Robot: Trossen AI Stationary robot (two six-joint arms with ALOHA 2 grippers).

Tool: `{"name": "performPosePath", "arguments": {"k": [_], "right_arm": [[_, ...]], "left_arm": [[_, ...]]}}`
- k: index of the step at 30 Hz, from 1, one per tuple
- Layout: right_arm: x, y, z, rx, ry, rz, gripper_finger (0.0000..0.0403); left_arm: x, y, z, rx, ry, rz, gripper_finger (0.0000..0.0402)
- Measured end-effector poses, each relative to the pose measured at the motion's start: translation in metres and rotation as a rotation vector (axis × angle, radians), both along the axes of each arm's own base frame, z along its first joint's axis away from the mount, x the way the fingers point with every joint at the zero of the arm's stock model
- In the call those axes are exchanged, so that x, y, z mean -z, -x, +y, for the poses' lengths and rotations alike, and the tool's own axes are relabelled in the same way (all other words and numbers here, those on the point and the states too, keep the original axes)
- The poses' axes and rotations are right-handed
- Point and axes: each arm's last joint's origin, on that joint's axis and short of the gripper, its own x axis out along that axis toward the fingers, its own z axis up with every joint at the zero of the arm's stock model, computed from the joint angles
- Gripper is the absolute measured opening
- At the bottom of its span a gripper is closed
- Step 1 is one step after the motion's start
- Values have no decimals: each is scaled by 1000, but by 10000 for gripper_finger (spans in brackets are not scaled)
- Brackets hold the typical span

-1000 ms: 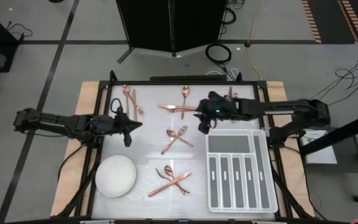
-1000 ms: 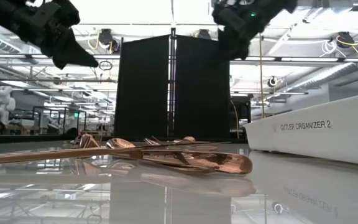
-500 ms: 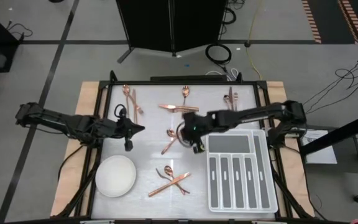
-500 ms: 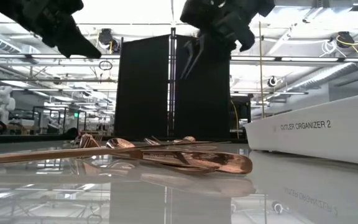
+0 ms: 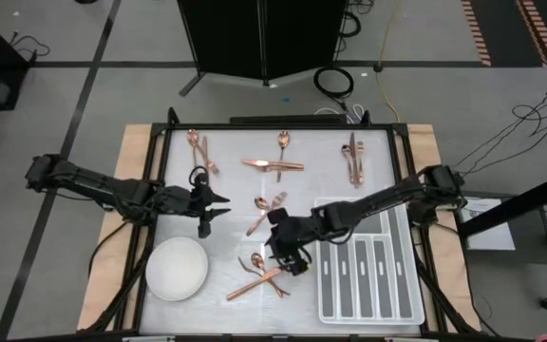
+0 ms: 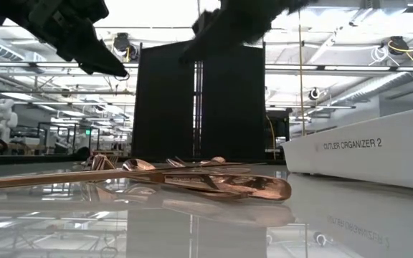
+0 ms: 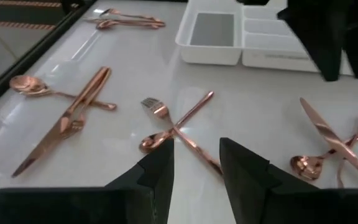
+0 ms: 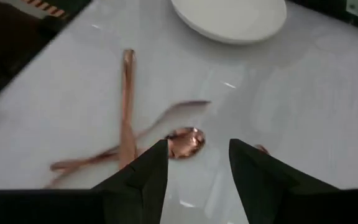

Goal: Sort silverware
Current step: Put the brown knife in the white silverware organizer

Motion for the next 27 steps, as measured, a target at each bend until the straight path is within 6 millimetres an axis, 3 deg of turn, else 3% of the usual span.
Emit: {"name": "performPosePath", "arguments": {"k": [4, 7, 18, 27], "right_arm": [[-14, -8, 14, -29, -12, -50, 164], [-11, -25, 24, -76, -25, -55, 164], [31, -76, 51, -214, -88, 23, 164], [60, -93, 60, -193, -82, 160, 164]], "left_arm": [[-1, 0, -1, 25, 14, -5, 130], [0, 0, 0, 24, 7, -1, 130], [0, 0, 1, 36, -13, 8, 130], [1, 0, 0, 76, -12, 21, 130]]}}
